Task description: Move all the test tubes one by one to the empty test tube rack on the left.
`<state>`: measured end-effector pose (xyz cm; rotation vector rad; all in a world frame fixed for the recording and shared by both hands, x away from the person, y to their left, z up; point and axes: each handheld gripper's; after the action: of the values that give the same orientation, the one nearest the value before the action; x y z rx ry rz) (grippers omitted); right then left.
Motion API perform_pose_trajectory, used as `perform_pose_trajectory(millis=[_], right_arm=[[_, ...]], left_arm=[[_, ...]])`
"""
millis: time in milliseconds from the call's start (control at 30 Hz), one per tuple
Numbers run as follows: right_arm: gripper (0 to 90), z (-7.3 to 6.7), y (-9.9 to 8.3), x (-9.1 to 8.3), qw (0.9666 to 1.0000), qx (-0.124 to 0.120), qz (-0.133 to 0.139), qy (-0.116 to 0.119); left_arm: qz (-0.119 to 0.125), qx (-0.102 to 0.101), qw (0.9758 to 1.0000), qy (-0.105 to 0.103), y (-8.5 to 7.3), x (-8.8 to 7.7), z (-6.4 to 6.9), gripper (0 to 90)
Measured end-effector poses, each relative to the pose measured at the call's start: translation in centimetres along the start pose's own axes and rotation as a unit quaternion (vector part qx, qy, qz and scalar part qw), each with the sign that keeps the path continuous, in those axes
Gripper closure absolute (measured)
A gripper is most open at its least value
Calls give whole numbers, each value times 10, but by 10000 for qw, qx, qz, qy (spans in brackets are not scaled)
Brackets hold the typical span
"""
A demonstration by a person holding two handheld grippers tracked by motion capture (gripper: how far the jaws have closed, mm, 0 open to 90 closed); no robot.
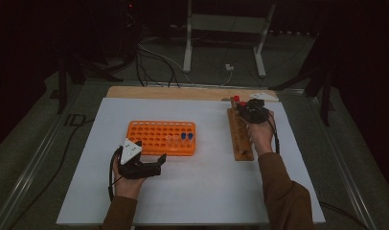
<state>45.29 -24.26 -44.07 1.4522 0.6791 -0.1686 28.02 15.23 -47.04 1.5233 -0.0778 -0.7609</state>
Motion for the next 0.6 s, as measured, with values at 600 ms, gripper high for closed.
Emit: perform_pose_trajectory(millis=[600], right_arm=[[708, -2, 13, -31, 9984, -117, 559, -18]], left_arm=[[-49, 56, 10000, -8, -1, 2, 2, 8]])
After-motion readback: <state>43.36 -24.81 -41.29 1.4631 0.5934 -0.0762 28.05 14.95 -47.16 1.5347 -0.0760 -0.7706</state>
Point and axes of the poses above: each handheld gripper's, and its own axes: x roughly forward along the jaws, y roughly out of its top, z roughly to its right
